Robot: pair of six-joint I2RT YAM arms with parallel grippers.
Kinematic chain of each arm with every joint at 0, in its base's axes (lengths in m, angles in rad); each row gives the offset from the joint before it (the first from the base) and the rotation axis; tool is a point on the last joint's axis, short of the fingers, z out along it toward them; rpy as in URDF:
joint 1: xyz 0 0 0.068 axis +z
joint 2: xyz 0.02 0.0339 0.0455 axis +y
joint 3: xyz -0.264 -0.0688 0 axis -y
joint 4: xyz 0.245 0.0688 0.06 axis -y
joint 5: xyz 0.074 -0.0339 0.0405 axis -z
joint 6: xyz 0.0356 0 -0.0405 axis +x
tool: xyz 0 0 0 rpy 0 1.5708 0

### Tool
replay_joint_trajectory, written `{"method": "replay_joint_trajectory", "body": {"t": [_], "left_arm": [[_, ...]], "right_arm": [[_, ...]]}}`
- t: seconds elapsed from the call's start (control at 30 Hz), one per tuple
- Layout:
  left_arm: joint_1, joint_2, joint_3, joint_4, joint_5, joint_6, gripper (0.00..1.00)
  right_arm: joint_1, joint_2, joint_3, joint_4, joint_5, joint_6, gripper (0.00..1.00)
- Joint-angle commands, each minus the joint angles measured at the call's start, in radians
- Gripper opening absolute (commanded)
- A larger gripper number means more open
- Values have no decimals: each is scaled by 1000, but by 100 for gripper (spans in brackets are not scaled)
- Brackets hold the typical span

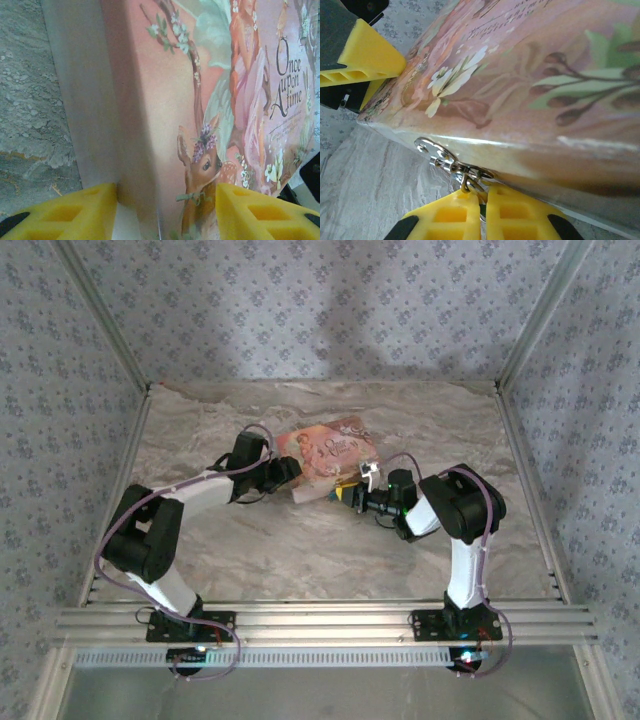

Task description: Unlock the padlock with the key

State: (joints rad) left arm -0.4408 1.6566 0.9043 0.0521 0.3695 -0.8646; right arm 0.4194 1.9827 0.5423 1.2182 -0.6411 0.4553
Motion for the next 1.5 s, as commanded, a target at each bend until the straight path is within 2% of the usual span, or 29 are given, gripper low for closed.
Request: {"method": "replay_joint_trajectory", "body": {"t": [0.0, 0.2, 1.0, 1.47], "left_arm": [[-8, 9, -32, -98, -25, 4, 53], [-8, 7, -33, -100, -29, 4, 53], [-9, 5, -55, -85, -30, 2, 53], [-54, -24, -89, -72, -37, -34, 53]], "right_arm": [[9, -5, 25, 24, -21, -6, 6], [7, -5, 11, 37, 6, 18, 0], [-47, -22, -38, 145, 64, 161, 0], [-53, -21, -33, 176, 103, 294, 0]]}}
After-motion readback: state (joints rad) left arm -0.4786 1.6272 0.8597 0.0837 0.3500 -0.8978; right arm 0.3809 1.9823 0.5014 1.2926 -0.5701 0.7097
